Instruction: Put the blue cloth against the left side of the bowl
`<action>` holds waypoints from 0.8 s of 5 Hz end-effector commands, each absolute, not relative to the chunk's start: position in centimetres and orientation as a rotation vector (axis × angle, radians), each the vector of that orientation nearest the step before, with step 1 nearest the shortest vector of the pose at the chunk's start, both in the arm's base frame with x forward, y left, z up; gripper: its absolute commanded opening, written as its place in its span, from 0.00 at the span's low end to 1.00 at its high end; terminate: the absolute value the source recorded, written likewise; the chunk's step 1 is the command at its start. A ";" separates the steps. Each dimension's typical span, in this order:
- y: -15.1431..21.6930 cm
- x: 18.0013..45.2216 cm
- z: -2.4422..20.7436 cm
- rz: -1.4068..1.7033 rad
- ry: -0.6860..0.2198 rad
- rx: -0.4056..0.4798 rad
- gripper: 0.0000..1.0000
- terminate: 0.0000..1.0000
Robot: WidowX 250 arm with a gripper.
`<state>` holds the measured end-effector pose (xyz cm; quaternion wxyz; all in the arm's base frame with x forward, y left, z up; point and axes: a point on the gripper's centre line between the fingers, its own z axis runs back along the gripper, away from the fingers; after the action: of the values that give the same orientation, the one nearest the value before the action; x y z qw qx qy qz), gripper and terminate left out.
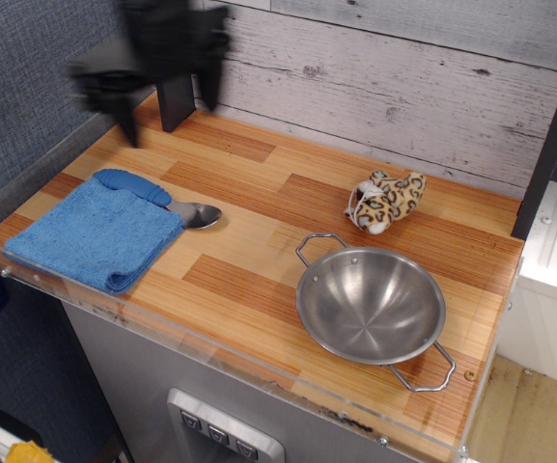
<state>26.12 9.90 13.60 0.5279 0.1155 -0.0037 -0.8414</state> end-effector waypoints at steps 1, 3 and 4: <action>14.5 24.6 12.3 -1.953 0.037 0.264 1.00 0.00; 16.4 22.1 8.8 -1.932 0.073 0.193 1.00 0.00; 16.6 21.3 7.0 -1.919 0.051 0.166 1.00 0.00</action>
<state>21.43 16.26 5.87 0.5718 0.0559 0.0182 -0.8183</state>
